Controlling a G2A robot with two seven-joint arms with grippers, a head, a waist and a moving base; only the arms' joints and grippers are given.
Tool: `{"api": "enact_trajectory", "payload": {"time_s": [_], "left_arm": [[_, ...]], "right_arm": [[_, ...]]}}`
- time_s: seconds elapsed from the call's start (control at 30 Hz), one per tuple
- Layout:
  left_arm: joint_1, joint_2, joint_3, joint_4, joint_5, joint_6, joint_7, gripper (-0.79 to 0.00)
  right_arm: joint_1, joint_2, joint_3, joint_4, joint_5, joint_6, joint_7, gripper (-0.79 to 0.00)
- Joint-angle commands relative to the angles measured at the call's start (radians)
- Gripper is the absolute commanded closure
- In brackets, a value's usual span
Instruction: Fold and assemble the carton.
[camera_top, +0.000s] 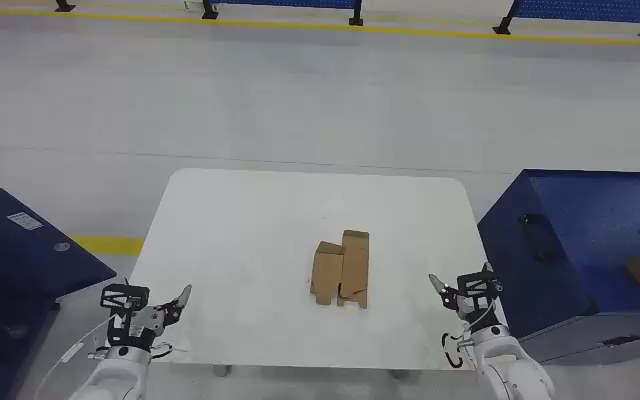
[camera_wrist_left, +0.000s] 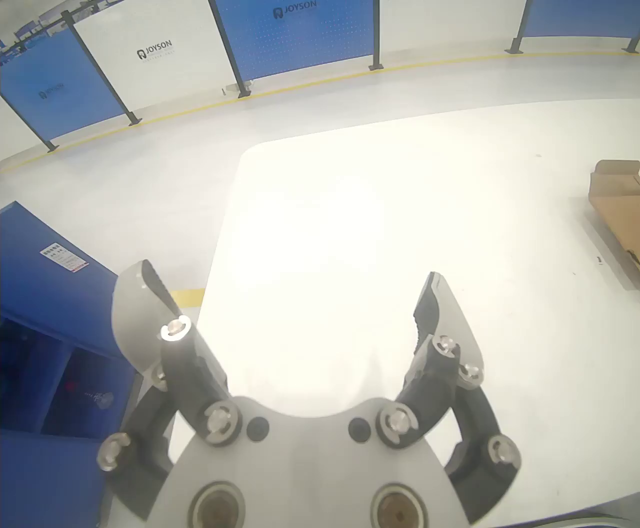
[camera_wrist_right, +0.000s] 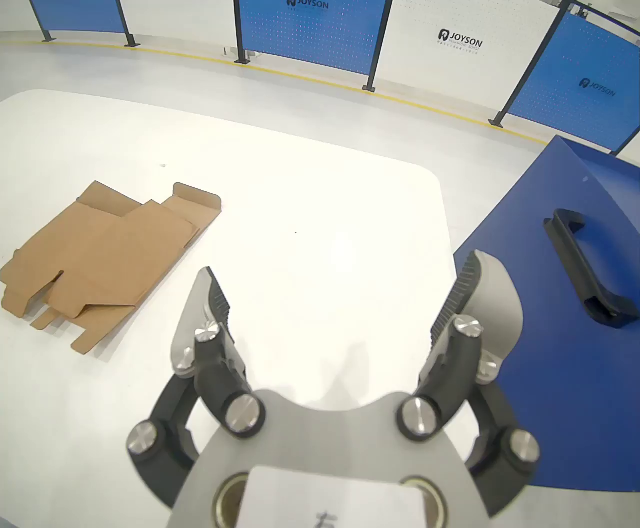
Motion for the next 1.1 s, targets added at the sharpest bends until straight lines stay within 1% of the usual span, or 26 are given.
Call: {"api": "enact_trajectory", "payload": {"time_s": [0.0, 0.07, 0.1, 0.17, 0.23, 0.3, 0.37, 0.43, 0.47, 0.53, 0.57, 0.67, 0.77, 0.83, 0.93, 1.07], "left_arm": [[0.0, 0.0, 0.0, 0.0, 0.0, 0.0, 0.0, -0.785], [0.0, 0.0, 0.0, 0.0, 0.0, 0.0, 0.0, -0.784], [0.001, 0.0, 0.006, 0.0, -0.002, -0.02, -0.017, -0.785], [-0.021, -0.002, 0.045, -0.052, -0.036, -0.066, -0.123, -0.785], [-0.054, -0.004, 0.088, -0.098, -0.114, -0.139, -0.254, -0.785], [-0.116, -0.007, 0.133, -0.117, -0.208, -0.19, -0.384, -0.785], [-0.202, -0.014, 0.186, -0.104, -0.282, -0.194, -0.482, -0.785], [-0.3, -0.025, 0.266, -0.066, -0.341, -0.194, -0.567, -0.785], [-0.352, -0.032, 0.313, -0.039, -0.382, -0.207, -0.607, -0.785], [-0.463, -0.047, 0.388, 0.049, -0.454, -0.205, -0.675, -0.785], [-0.518, -0.056, 0.429, 0.096, -0.497, -0.22, -0.706, -0.785], [-0.679, -0.084, 0.526, 0.279, -0.611, -0.235, -0.779, -0.785], [-0.809, -0.114, 0.602, 0.458, -0.707, -0.257, -0.814, -0.785], [-0.875, -0.133, 0.652, 0.56, -0.726, -0.271, -0.817, -0.785], [-0.947, -0.165, 0.72, 0.689, -0.757, -0.278, -0.794, -0.785], [-1.021, -0.2, 0.765, 0.832, -0.871, -0.326, -0.828, -0.785]], "right_arm": [[0.0, 0.0, 0.0, 0.0, 0.0, 0.0, 0.0, -0.784], [0.0, 0.0, 0.0, 0.0, 0.0, 0.0, 0.0, -0.785], [0.0, 0.0, 0.0, 0.0, 0.0, 0.0, 0.0, -0.785], [0.0, 0.0, 0.0, 0.0, 0.0, 0.0, 0.0, -0.785], [0.0, 0.0, 0.0, 0.0, 0.0, 0.0, 0.0, -0.785], [0.0, 0.0, 0.0, 0.0, 0.0, 0.0, 0.0, -0.785], [0.0, 0.0, 0.0, 0.0, 0.0, 0.0, 0.0, -0.785], [0.0, 0.0, 0.0, 0.0, 0.0, 0.0, 0.0, -0.785], [0.0, 0.0, 0.0, 0.0, 0.0, 0.0, 0.0, -0.785], [0.0, 0.0, 0.0, 0.0, 0.0, 0.0, 0.0, -0.785], [0.0, 0.0, 0.0, 0.0, 0.0, 0.0, 0.0, -0.785], [0.0, 0.0, 0.0, 0.0, 0.0, 0.0, 0.0, -0.785], [0.0, 0.0, 0.0, 0.0, 0.0, 0.0, 0.0, -0.785], [0.0, 0.0, 0.0, 0.0, 0.0, 0.0, 0.0, -0.785], [0.0, 0.0, 0.0, 0.0, 0.0, 0.0, 0.0, -0.785], [0.0, 0.0, 0.0, 0.0, 0.0, 0.0, 0.0, -0.785]]}}
